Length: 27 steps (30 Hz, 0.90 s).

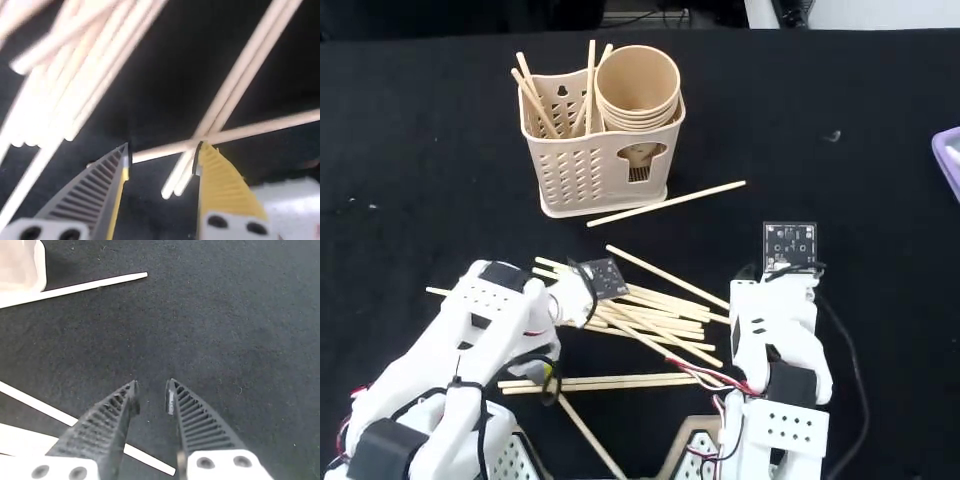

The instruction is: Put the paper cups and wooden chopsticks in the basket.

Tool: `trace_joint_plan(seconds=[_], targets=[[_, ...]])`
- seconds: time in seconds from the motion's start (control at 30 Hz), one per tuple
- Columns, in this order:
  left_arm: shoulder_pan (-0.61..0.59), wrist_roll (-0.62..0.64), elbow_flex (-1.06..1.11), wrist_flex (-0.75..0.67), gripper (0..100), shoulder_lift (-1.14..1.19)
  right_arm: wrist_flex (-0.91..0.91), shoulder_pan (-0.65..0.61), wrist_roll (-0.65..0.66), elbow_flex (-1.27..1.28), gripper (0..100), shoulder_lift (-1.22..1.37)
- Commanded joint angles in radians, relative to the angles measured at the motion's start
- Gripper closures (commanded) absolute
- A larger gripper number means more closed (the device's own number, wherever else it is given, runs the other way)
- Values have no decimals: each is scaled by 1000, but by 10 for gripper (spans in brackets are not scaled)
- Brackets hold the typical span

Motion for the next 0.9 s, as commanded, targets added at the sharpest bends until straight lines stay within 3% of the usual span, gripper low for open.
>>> trace_joint_plan(seconds=[0.0, 0.33, 0.57, 0.87], targets=[[-7, -49, 7, 57, 780, 12, -2, 8, 12, -7, 896, -16], [4, -44, -2, 55, 781, 5, -2, 8, 12, -5, 896, -16], [-8, -43, -4, 58, 974, 3, -2, 8, 12, -5, 896, -16], [5, 69, -54, 66, 970, 2, -2, 8, 12, -5, 896, -16]])
